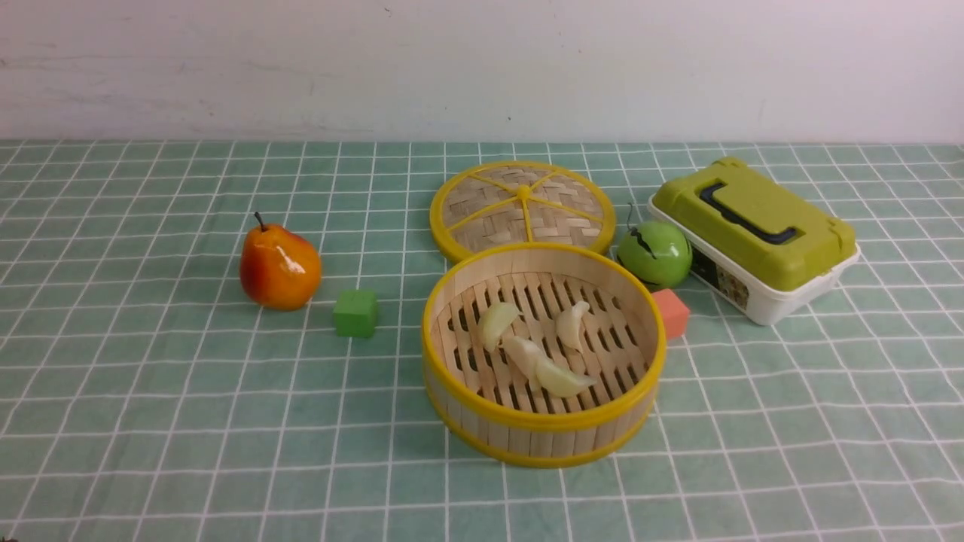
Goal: Put the dumplings into the steamer on the table with the blue tablecloth.
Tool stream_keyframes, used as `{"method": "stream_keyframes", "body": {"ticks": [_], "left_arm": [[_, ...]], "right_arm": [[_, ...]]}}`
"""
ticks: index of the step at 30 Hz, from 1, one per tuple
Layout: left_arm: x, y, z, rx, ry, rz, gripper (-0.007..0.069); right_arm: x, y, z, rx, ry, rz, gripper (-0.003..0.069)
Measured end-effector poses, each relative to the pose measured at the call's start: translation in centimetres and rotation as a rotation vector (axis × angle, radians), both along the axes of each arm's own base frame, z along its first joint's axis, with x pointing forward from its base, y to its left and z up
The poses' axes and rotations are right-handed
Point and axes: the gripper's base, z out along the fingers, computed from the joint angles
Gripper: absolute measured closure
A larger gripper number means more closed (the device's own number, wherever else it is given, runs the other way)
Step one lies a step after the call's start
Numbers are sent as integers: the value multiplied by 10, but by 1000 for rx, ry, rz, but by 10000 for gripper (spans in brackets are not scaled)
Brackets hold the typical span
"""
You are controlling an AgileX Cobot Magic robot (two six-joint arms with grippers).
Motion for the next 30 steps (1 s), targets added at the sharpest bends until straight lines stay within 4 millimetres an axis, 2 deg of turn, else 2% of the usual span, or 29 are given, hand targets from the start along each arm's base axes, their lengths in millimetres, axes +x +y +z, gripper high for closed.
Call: {"method": "stream_keyframes", "body": {"ticks": [1,3,5,6,7,10,18,30], "left_arm": [[0,0,0,0,0,0,539],[0,0,0,0,0,0,536],[0,0,0,0,0,0,534],[0,0,0,0,0,0,533],[0,0,0,0,0,0,533],[0,0,0,0,0,0,532],[0,0,0,0,0,0,532],[0,0,0,1,1,0,517]], "right_arm": [[-2,-1,-4,-2,0,-8,663],[-10,-11,-31,-39,29,-108,663],[-15,-15,-43,-44,59,-155,663],[-19,-19,-57,-32,103,-206,663],[-19,-19,-57,-31,97,-212,663],[-24,-24,-78,-18,166,-287,666],[-27,-26,-90,-55,260,-321,680],[-28,-26,-91,-58,286,-320,677]]}}
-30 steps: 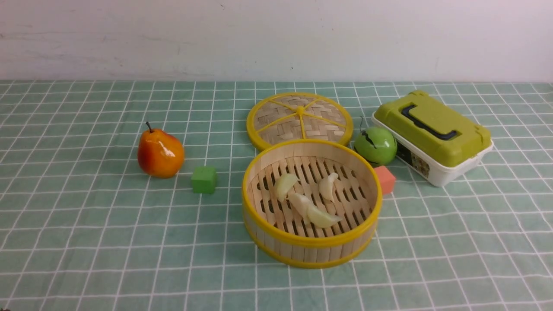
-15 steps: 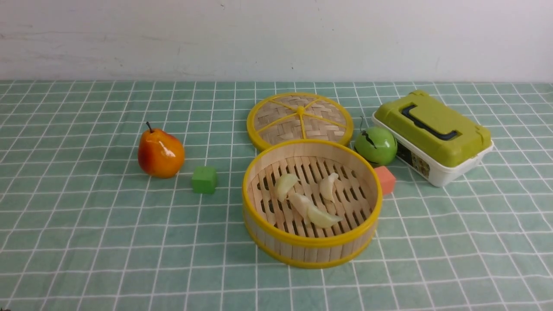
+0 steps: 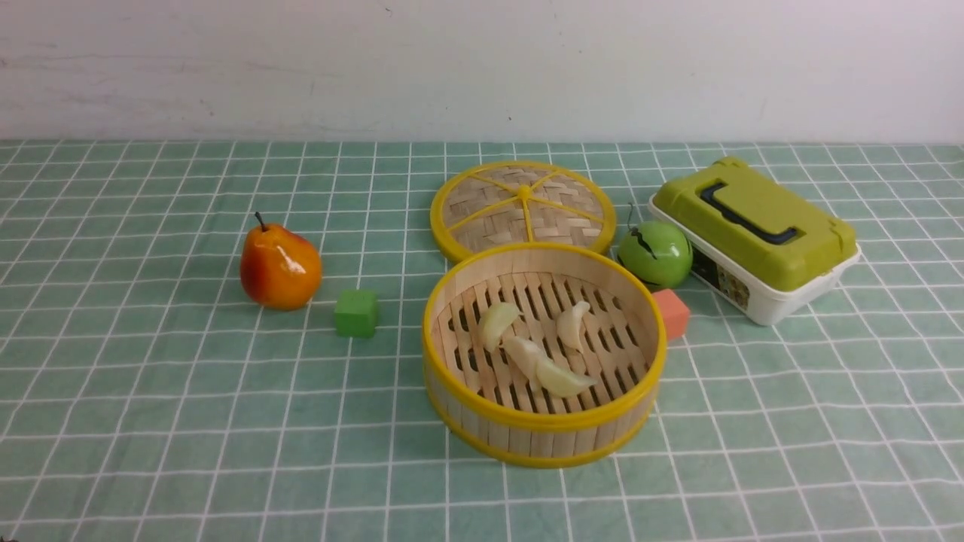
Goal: Put the dumplings into the steamer on the table with the blue tablecloth.
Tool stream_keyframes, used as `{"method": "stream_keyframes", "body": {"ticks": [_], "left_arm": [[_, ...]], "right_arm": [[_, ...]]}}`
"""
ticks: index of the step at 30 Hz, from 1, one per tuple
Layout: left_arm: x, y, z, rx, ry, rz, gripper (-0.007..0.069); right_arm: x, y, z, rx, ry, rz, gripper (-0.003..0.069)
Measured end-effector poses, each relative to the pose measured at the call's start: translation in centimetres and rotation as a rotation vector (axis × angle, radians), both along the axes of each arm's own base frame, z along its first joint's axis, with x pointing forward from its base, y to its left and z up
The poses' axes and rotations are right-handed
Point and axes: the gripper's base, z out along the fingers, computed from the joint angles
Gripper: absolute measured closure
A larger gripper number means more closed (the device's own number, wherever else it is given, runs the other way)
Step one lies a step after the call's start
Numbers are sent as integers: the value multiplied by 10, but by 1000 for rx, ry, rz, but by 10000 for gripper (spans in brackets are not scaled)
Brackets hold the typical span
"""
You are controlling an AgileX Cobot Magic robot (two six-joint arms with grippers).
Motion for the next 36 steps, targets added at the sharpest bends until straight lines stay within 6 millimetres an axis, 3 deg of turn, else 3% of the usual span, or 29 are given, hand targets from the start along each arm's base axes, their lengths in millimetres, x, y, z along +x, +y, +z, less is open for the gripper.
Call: {"method": "stream_keyframes", "body": {"ticks": [22,26,31,36], "left_arm": [[1,0,0,7,-6,3,494],[6,-3,-9,2,-40,7,510],[13,-5,-27,-85,-149,133,638],[17,3,-50,-71,-248,336,638]], "right_arm": [[0,0,0,0,0,0,661],[0,0,0,0,0,0,659],[0,0,0,0,0,0,655],[0,0,0,0,0,0,648]]}}
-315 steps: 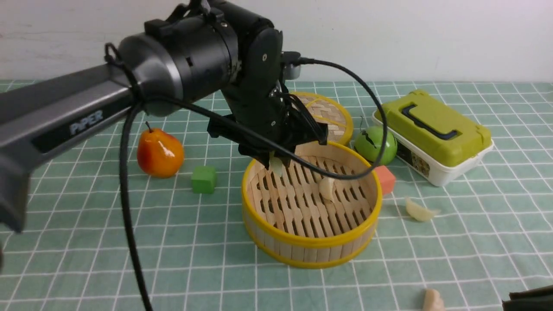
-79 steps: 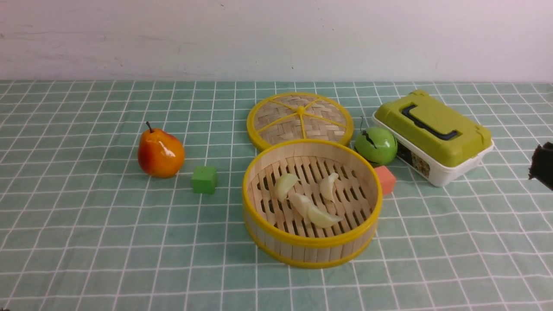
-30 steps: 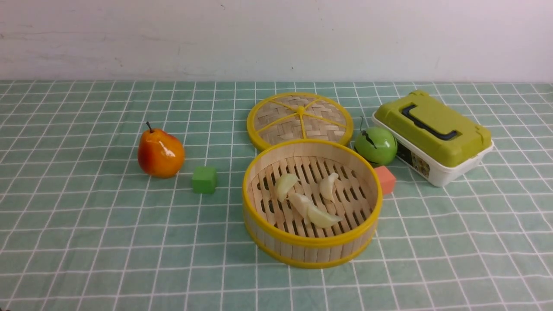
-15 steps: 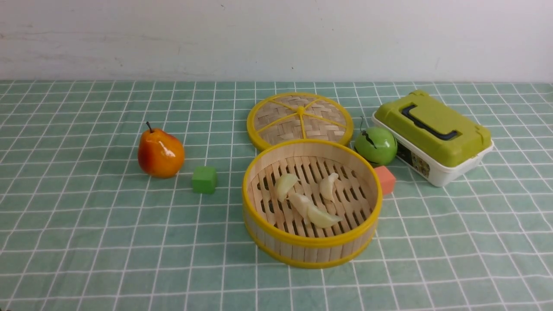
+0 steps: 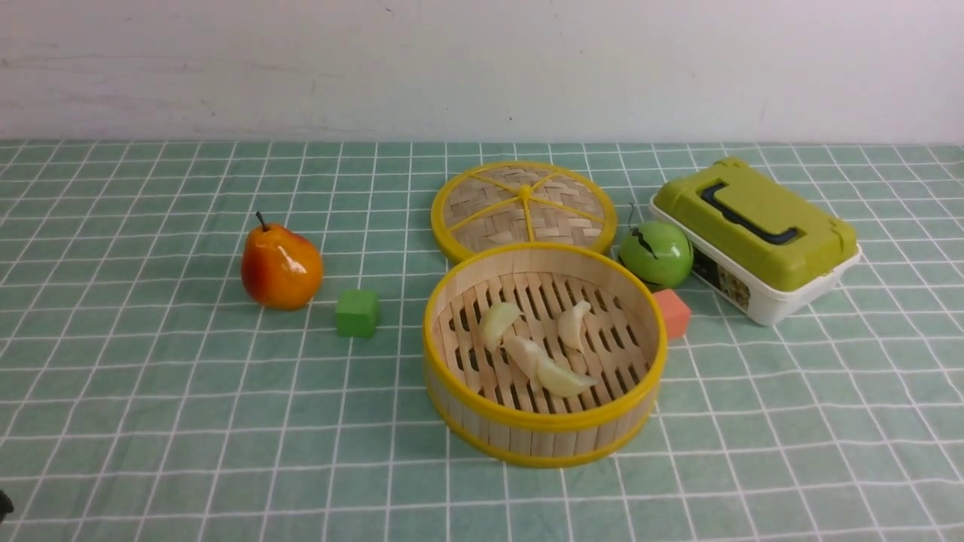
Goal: Put the dumplings into the steamer on the table with the blue tablecloth.
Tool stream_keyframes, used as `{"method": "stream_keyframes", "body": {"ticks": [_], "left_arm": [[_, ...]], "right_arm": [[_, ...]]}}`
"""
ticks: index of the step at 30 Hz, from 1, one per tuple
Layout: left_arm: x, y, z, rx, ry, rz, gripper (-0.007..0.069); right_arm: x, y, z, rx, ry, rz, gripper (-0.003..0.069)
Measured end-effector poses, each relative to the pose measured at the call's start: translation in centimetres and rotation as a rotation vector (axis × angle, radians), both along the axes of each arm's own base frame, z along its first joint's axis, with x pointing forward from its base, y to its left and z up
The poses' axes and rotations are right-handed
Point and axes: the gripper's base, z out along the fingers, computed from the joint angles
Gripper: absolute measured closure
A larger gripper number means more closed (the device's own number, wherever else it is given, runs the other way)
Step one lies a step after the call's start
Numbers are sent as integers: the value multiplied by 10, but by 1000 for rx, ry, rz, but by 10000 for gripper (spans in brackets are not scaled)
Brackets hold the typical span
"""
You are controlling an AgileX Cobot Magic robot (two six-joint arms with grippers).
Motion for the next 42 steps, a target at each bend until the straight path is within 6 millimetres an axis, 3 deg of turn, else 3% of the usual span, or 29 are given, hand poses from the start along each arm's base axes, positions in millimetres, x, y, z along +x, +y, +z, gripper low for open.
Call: {"method": "stream_keyframes", "body": {"ticks": [8,16,42], "left_arm": [[7,9,-42,105,108,167,638],[5,9,-57,136,246,160,638],[4,9,-60,137,275,164,638]], "right_arm": [[0,0,0,0,0,0,636],[0,0,0,0,0,0,627],[0,0,0,0,0,0,597]]}}
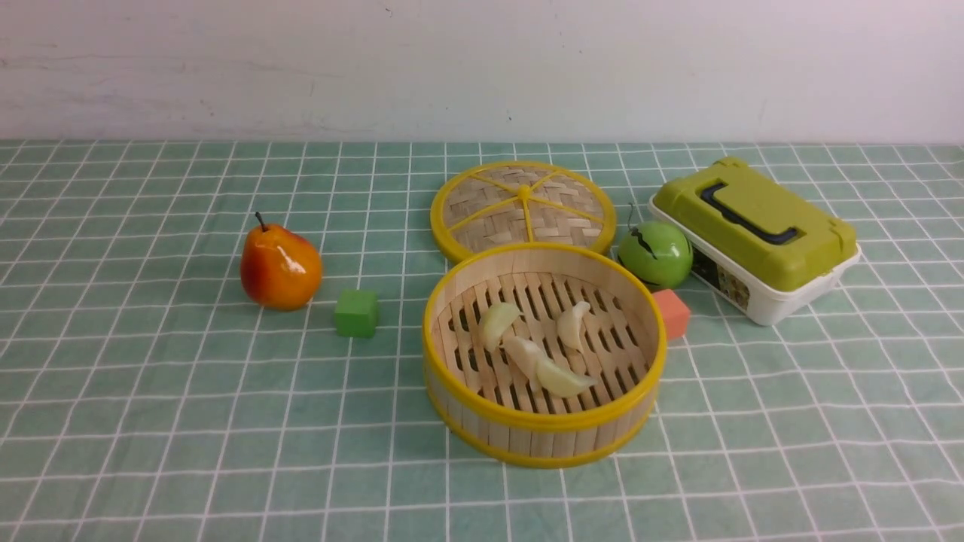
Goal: Put the dumplings into the steamer on the table with the blue tablecloth.
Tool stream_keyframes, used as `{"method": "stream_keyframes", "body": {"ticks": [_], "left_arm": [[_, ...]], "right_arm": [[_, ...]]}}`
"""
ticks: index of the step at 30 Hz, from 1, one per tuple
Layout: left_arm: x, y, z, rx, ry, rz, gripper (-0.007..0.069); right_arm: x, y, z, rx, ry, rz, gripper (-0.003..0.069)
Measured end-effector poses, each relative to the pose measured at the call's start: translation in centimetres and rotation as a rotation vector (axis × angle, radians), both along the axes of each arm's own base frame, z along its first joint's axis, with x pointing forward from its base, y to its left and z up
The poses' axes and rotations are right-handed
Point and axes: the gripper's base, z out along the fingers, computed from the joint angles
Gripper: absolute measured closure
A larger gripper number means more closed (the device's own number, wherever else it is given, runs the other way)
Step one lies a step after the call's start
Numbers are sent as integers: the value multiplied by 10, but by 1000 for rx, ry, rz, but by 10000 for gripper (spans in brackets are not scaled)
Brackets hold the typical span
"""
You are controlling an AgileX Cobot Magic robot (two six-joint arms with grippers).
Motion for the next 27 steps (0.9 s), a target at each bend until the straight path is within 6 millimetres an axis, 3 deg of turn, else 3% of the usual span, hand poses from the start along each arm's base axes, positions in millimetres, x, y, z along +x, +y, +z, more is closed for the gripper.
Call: {"method": "stream_keyframes", "body": {"ticks": [27], "left_arm": [[0,0,0,1,-2,0,628]], "right_arm": [[0,0,0,0,0,0,579]]}}
